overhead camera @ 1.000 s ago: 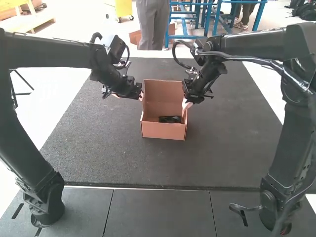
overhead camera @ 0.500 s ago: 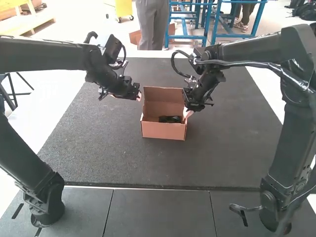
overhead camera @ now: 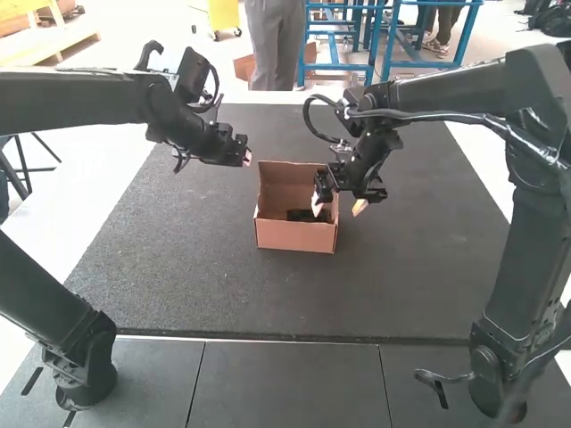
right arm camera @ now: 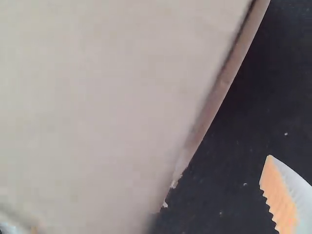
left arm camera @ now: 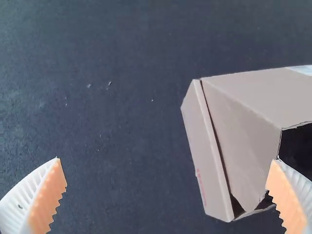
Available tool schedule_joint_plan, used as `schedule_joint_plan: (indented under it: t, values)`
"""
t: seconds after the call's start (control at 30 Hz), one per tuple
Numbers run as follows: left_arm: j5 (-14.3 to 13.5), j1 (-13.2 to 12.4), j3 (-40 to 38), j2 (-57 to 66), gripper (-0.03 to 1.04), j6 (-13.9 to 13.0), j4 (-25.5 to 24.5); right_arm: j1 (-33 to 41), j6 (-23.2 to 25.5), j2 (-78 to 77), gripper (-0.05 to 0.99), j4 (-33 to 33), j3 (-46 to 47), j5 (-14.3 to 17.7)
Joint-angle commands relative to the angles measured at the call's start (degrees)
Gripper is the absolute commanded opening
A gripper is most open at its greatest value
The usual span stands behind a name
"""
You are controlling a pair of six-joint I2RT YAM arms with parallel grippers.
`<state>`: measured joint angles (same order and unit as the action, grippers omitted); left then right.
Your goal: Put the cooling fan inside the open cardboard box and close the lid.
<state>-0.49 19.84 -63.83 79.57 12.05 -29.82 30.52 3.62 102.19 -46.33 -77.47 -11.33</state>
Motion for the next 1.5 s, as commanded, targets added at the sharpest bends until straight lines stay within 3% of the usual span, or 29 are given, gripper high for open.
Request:
schedule_joint_plan:
  t: [0.0, 0.2, 0.3, 0.5, 0.63, 0.83, 1.23, 1.47]
  values:
    - [-2.50, -0.15, -4.37, 0.23, 0.97, -0.28, 1.79, 0.06, 0.43, -5.25, 0.92, -1.05, -3.21, -0.36]
    - [-4.43, 1.61, -11.31, 5.07, 0.97, -0.28, 3.37, -1.78, 0.16, -13.16, 0.92, -2.89, -2.86, -0.80]
    - [-4.43, 3.90, -13.95, 7.79, 0.97, -0.28, 3.37, -4.33, -0.01, -17.99, 0.92, -1.66, -1.01, 2.81]
    - [-4.43, 6.97, -16.59, 11.92, 0.97, -0.28, 2.75, -10.04, 1.22, -27.22, 0.92, 7.30, 4.52, 10.54]
    - [-4.43, 8.82, -16.94, 13.33, 0.97, -0.54, 1.96, -13.21, 1.22, -32.06, 0.92, 8.88, 8.21, 13.71]
    - [-4.34, 11.01, -16.24, 14.30, 0.97, -0.80, 0.20, -17.87, 1.04, -35.92, 0.92, 9.94, 12.52, 13.18]
    - [-4.08, 12.77, -10.08, 14.56, 0.97, -1.95, -4.37, -18.92, 2.80, -37.68, 0.92, 11.43, 15.86, 8.96]
    - [-4.17, 14.18, -3.58, 14.74, 0.97, -1.95, 0.47, -18.92, 3.06, -38.82, 0.92, 11.26, 16.30, 7.82]
